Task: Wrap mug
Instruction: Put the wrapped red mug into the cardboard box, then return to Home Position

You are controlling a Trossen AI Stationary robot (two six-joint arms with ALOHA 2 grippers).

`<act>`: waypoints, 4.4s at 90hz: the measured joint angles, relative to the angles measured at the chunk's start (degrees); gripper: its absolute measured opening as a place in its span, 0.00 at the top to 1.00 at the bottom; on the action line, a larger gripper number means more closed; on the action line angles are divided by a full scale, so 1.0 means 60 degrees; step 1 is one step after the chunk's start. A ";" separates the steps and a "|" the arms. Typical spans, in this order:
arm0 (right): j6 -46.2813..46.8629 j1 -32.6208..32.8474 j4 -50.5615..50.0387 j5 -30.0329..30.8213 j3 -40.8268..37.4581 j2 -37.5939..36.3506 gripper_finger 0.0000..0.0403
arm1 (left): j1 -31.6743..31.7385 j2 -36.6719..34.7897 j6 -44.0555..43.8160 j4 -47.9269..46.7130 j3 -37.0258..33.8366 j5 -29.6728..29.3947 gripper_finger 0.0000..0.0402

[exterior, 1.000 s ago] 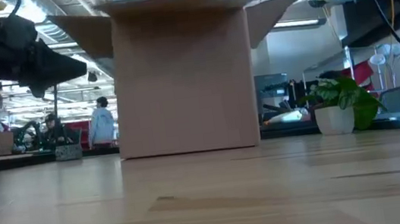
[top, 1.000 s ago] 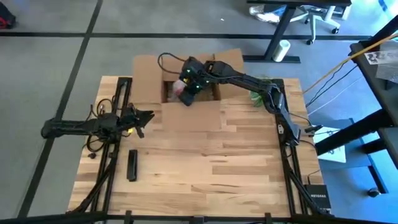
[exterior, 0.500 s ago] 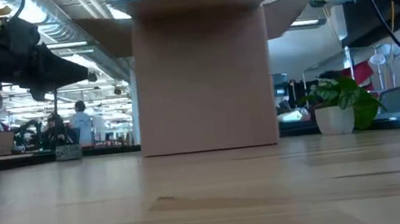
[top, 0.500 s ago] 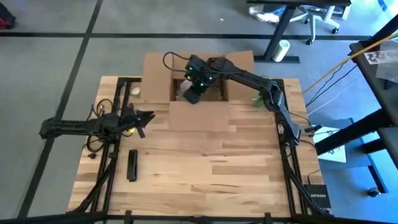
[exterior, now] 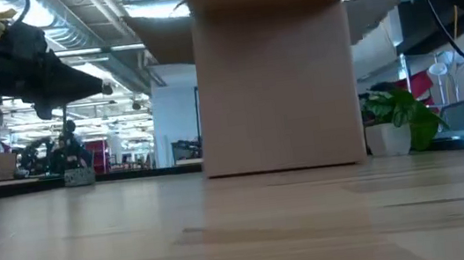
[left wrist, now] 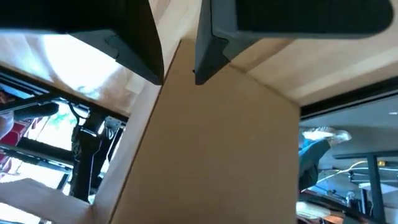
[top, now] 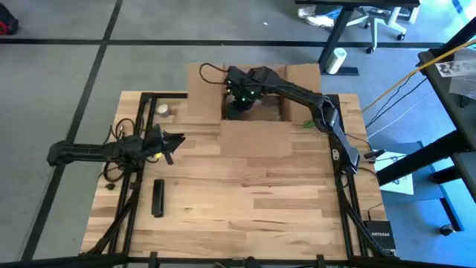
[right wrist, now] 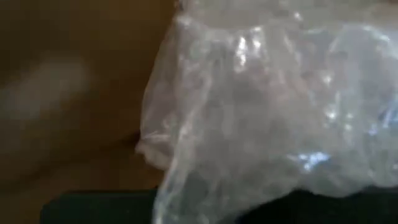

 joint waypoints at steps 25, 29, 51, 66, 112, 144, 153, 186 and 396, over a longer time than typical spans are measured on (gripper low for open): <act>0.0122 0.0007 -0.0009 -0.0137 -0.0047 0.0095 0.86 | 0.0000 0.0000 -0.0403 -0.0003 0.0000 0.0004 0.82; 0.0065 0.0013 -0.0009 -0.0151 -0.0047 0.0095 0.84 | 0.0000 0.0000 -0.0439 0.0000 0.0000 0.0000 0.82; -0.0195 0.0018 0.0142 -0.0689 -0.0044 0.0069 0.75 | -0.0004 0.0000 -0.0814 0.0000 0.0000 0.0020 0.82; -0.0269 0.0022 0.0147 -0.0733 -0.0025 -0.0135 0.74 | -0.0004 0.0000 -0.1092 -0.0003 0.0000 0.0025 0.82; -0.0258 0.0031 0.0100 -0.0454 0.0004 -0.1370 0.74 | -0.0004 0.0000 -0.0692 0.0000 0.0000 0.0036 0.82; 0.0226 0.0033 0.0020 -0.0177 0.0011 -0.2093 0.74 | -0.0004 0.0000 -0.0707 0.0000 0.0000 0.0036 0.82; 0.0422 0.0033 -0.0032 -0.0223 0.0011 -0.2365 0.74 | -0.0004 0.0000 -0.0710 0.0000 0.0000 0.0036 0.82; -0.0289 0.1053 -0.1038 0.1077 0.0025 -0.3647 0.97 | -0.0004 0.0000 -0.0710 0.0000 0.0000 0.0033 0.82; 0.3773 0.0468 1.4598 -0.0151 -2.2130 -1.5737 1.00 | -0.0002 -0.0003 -0.0714 0.0015 0.0000 0.0029 0.82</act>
